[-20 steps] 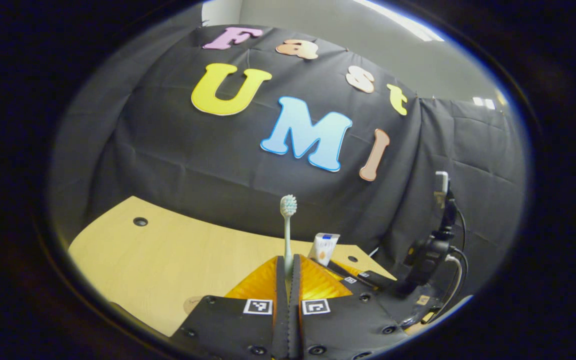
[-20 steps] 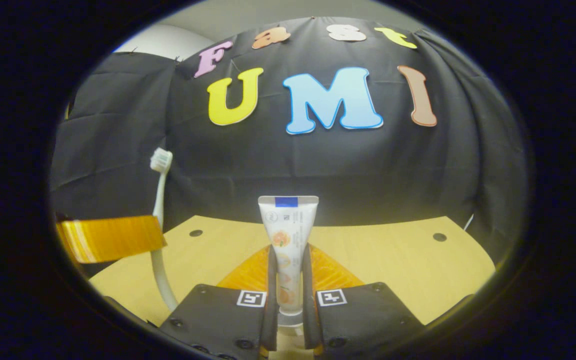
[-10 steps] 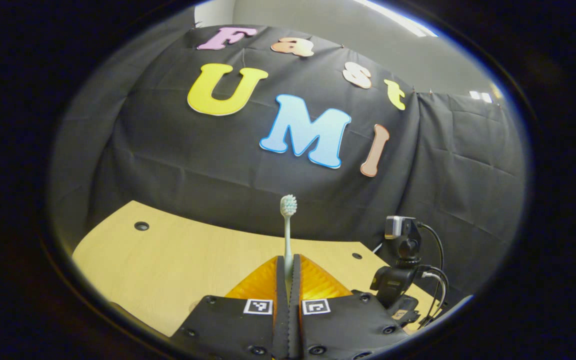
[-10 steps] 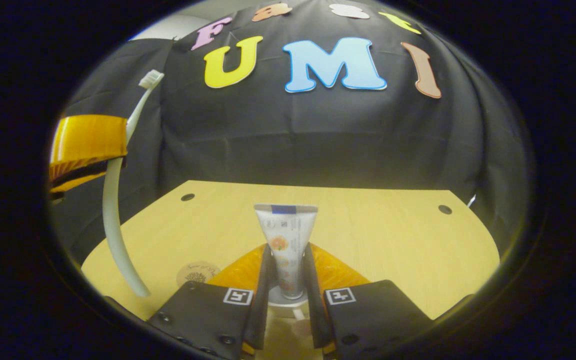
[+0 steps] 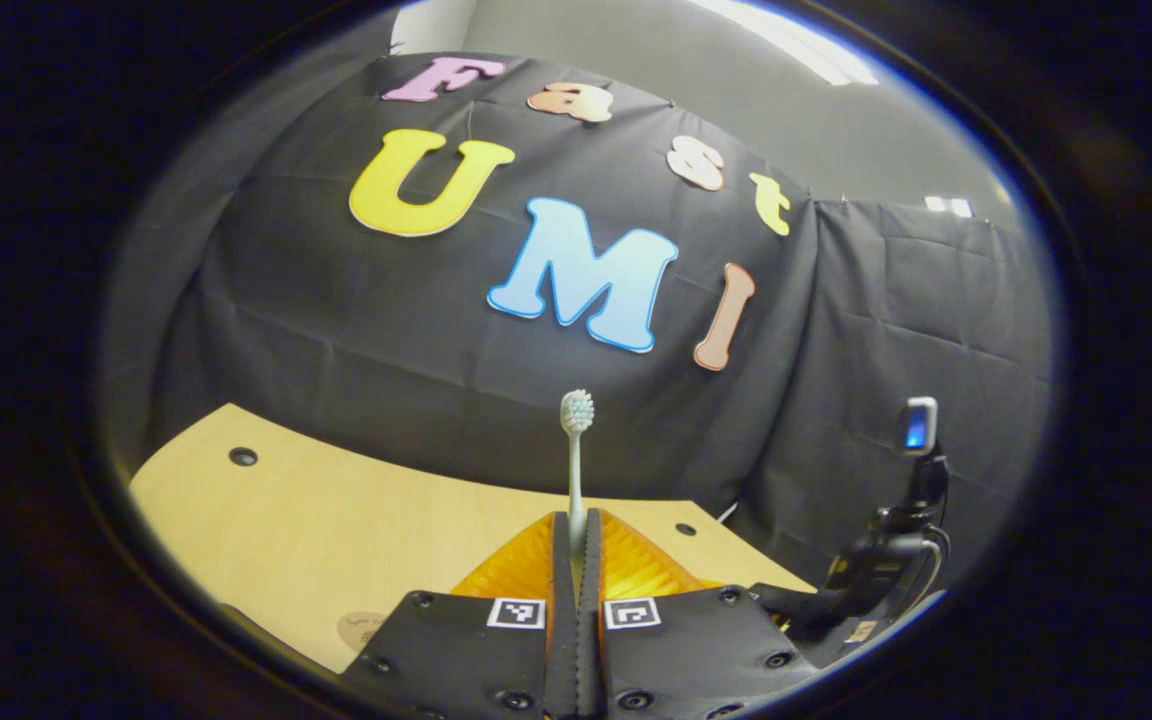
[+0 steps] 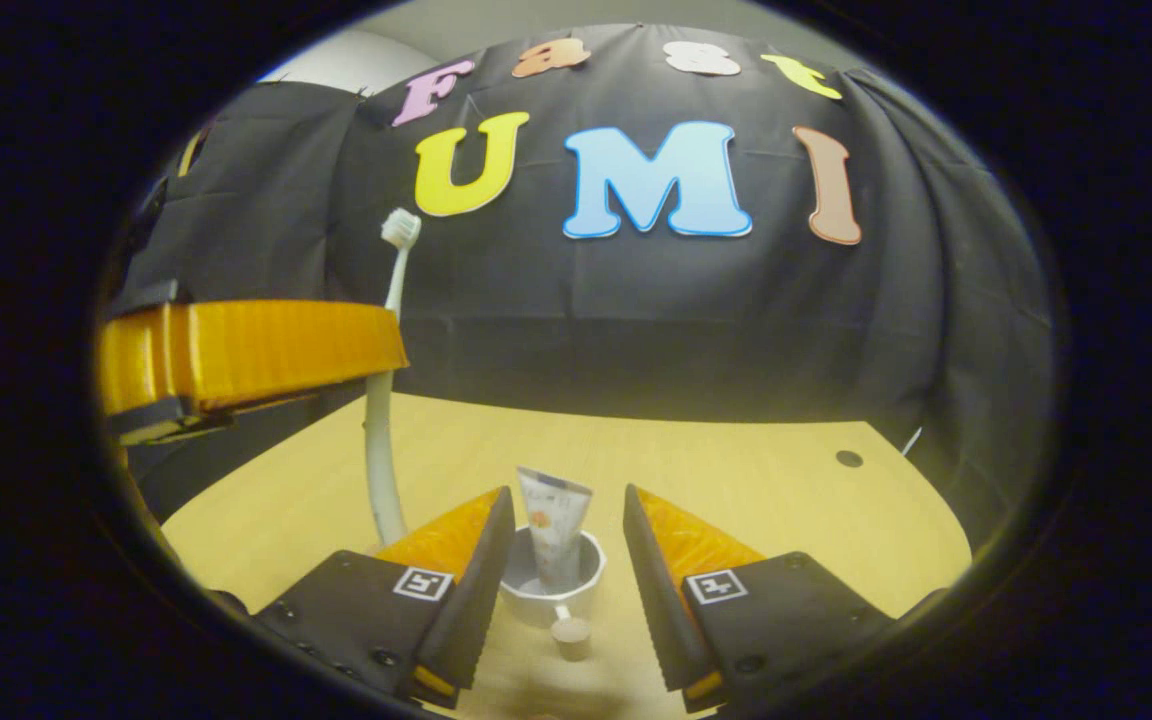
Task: Put the toothbrush and toothpaste on the desktop into the cup, then pick up the cup and place it on the coaster on the desktop.
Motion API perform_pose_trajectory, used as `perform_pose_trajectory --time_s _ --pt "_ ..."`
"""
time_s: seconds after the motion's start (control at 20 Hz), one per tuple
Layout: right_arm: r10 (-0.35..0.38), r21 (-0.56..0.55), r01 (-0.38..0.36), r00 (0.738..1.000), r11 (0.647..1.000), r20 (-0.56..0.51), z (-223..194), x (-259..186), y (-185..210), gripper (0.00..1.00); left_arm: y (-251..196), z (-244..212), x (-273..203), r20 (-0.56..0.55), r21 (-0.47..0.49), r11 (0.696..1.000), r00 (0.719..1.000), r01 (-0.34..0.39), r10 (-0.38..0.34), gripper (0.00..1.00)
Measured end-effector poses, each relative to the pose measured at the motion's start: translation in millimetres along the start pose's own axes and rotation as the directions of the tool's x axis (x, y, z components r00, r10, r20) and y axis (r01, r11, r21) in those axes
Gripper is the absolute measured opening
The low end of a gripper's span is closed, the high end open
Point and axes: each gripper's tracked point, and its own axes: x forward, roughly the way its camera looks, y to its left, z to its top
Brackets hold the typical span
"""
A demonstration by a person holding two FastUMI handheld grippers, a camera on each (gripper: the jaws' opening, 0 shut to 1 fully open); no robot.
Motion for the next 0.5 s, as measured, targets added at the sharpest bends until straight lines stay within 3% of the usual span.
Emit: perform_pose_trajectory --time_s 0.25,0.4,0.5 --pt "-0.087 0.030 0.085 0.993 0.996 0.079 28.0 -26.1 -33.6 0.75 -1.7 -1.7 17.6 0.031 0.001 1.000 0.999 0.022 -0.022 0.07" --pt "-0.107 0.069 0.101 0.990 0.993 0.091 32.9 -39.3 -43.8 0.82 -5.8 -7.3 27.5 0.053 0.036 0.999 0.998 0.036 -0.038 0.07" --pt "-0.123 0.084 0.116 0.989 0.990 0.082 29.8 -47.9 -49.4 0.82 -10.9 -21.7 33.3 0.041 0.050 0.997 0.998 0.052 -0.054 0.06"
